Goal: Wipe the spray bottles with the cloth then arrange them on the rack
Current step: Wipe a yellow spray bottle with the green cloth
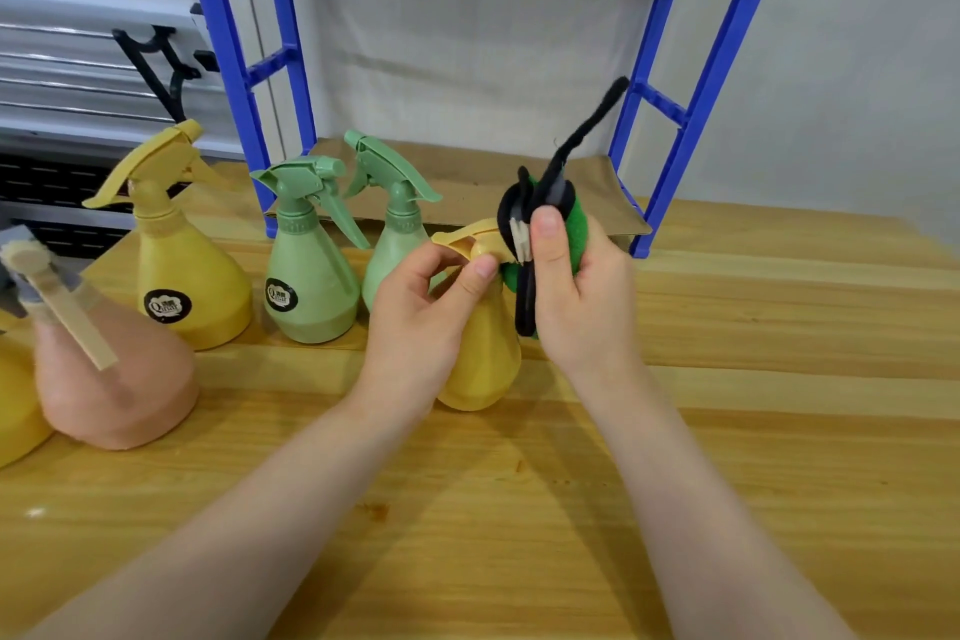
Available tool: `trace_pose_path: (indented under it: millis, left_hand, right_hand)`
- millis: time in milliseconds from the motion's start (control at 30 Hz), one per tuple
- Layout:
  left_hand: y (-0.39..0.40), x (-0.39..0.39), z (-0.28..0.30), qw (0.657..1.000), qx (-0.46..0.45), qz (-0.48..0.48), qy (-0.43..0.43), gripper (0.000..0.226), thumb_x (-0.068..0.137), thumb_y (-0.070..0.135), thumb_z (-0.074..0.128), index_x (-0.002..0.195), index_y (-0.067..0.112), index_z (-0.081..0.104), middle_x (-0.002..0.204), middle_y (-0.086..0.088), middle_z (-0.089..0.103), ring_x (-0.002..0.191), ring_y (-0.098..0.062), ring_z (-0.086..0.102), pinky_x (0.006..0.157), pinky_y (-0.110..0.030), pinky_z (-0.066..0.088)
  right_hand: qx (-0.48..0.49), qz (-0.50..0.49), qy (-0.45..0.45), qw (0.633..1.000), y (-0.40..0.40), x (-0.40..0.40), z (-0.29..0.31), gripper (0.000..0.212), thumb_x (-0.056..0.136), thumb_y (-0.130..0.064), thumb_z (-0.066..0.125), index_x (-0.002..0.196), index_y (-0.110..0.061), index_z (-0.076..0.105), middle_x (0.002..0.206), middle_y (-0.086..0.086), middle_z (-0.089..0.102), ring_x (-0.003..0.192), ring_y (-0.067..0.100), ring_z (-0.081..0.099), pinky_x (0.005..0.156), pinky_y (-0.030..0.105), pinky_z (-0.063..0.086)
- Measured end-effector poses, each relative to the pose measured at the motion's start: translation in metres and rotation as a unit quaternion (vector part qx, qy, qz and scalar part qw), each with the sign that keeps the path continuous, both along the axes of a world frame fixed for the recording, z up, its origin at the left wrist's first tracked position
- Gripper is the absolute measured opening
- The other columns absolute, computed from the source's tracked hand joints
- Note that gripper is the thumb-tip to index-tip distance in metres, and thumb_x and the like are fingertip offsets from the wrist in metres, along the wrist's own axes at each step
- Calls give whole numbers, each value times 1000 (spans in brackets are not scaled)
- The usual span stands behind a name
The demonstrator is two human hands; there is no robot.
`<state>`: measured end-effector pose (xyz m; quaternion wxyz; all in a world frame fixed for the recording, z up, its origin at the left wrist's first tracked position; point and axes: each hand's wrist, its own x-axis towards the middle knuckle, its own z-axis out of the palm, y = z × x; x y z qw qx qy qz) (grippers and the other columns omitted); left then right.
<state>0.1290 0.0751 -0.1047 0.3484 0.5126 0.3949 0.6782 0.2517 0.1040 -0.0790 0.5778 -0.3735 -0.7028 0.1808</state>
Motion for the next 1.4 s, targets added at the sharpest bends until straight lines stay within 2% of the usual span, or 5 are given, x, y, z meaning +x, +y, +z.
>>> trace_pose_path:
  millis: [267, 533, 667, 1000, 1400]
  left_hand:
    - [4, -8, -1, 997, -13, -55, -44, 15, 83, 39, 71, 83, 24, 69, 85, -5, 68, 85, -24, 61, 82, -49, 50]
    - [1, -6, 8, 989, -11, -91, -113, 16, 86, 25, 64, 92, 10, 65, 87, -5, 70, 84, -19, 66, 78, -33, 54]
    - [-5, -4, 15, 976, 16, -140, -164, 15, 95, 14, 51, 99, 0, 52, 69, -11, 60, 63, -28, 62, 59, -40, 55]
    - [2, -7, 5, 993, 8, -39, -109, 9, 84, 27, 70, 92, 23, 71, 98, -4, 70, 96, -21, 63, 93, -39, 50]
    - [1, -15, 12, 997, -5, 6, -72, 11, 84, 33, 70, 88, 24, 71, 91, -4, 69, 91, -24, 62, 96, -57, 49]
  right_hand:
    - [-232, 276, 76, 930, -2, 24, 18, 33, 85, -25, 72, 107, -7, 56, 76, 0, 70, 70, 15, 66, 59, 27, 53]
    - [-176, 250, 152, 940, -11, 10, 15, 16, 88, -28, 62, 98, -15, 62, 69, 0, 65, 55, 12, 59, 52, 24, 49]
    - [-246, 338, 188, 889, -15, 16, 20, 16, 92, -24, 57, 93, -14, 69, 74, 12, 68, 57, 18, 60, 53, 27, 52]
    - [-378, 359, 377, 766, -8, 6, 12, 14, 82, -21, 65, 81, -14, 53, 50, -2, 44, 38, 7, 39, 37, 19, 23]
    - [-86, 185, 134, 970, -6, 16, 11, 16, 94, -1, 59, 108, -6, 56, 91, -3, 66, 87, 12, 65, 78, 27, 56]
